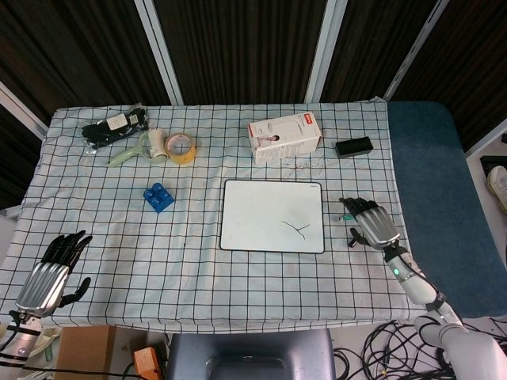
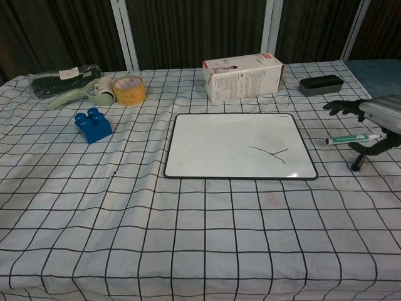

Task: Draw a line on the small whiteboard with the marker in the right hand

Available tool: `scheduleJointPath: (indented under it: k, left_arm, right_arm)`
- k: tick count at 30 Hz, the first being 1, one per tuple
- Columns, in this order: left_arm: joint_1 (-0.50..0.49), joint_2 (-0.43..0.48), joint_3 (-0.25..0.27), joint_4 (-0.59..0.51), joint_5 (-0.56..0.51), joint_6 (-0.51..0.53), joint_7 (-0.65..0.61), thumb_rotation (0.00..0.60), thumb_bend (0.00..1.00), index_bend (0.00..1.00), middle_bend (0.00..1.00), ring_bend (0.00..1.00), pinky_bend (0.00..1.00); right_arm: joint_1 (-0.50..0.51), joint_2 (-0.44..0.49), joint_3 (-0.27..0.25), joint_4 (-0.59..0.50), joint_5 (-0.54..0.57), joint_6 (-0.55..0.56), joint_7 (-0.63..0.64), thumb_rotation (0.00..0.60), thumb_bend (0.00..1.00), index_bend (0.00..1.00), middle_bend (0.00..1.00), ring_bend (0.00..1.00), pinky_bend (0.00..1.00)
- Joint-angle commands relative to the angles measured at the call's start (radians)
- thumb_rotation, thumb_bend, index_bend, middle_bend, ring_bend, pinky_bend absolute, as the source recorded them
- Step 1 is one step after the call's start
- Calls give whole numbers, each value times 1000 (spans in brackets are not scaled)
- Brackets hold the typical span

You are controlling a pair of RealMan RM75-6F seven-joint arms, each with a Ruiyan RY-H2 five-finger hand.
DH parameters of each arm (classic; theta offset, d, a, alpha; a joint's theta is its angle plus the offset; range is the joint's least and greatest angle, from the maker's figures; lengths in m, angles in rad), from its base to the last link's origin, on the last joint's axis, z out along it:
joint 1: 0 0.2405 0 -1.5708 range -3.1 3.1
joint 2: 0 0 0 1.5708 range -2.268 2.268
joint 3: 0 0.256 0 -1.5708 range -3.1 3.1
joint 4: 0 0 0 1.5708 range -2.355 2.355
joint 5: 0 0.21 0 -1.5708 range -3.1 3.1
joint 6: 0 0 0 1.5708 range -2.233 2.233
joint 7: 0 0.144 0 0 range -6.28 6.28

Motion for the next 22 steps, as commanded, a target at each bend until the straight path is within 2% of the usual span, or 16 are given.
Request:
scheduleJointPath:
  k: [1, 4, 6, 8, 9, 11, 15, 22]
  left_arm:
    - [7, 2, -2, 0, 3, 15, -2, 600, 412, 0, 0, 0, 26]
    - [16, 0, -4, 0, 8, 36, 11, 600, 412, 0, 0, 0, 26]
    - [21, -3, -2, -2, 11, 45, 28, 600, 412, 0, 0, 0, 25]
    - [24, -6, 0, -6, 16, 49, 40, 600, 411, 0, 0, 0, 25]
    - [26, -8, 5, -8, 20, 48, 49, 600, 410, 0, 0, 0, 25]
    - [26, -11, 10, -10, 24, 44, 60, 600, 411, 0, 0, 0, 25]
    - [27, -19, 15, -12, 38, 45, 82, 600, 411, 0, 0, 0, 24]
    - [27, -29, 21, -5, 67, 64, 49, 600, 373, 0, 0, 0, 13]
  right_arm:
    - [-62, 109, 31, -189, 19, 132, 22, 600, 333, 60, 88, 87, 246]
    - [-141, 267, 41, -472, 48, 221, -107, 600, 332, 59, 46, 24, 175]
    - [-224, 424, 24, -741, 110, 244, -295, 600, 332, 60, 37, 4, 136]
    - [-297, 527, 14, -945, 191, 275, -460, 600, 333, 60, 37, 13, 119]
    - [-357, 565, 6, -1040, 241, 333, -539, 600, 334, 60, 42, 26, 122]
    - [-420, 570, 7, -1096, 258, 420, -563, 600, 334, 63, 50, 43, 128]
    - [-468, 585, 13, -1107, 213, 501, -557, 600, 333, 66, 53, 38, 129]
    - [-479, 580, 23, -1088, 194, 496, -524, 600, 333, 12, 53, 21, 128]
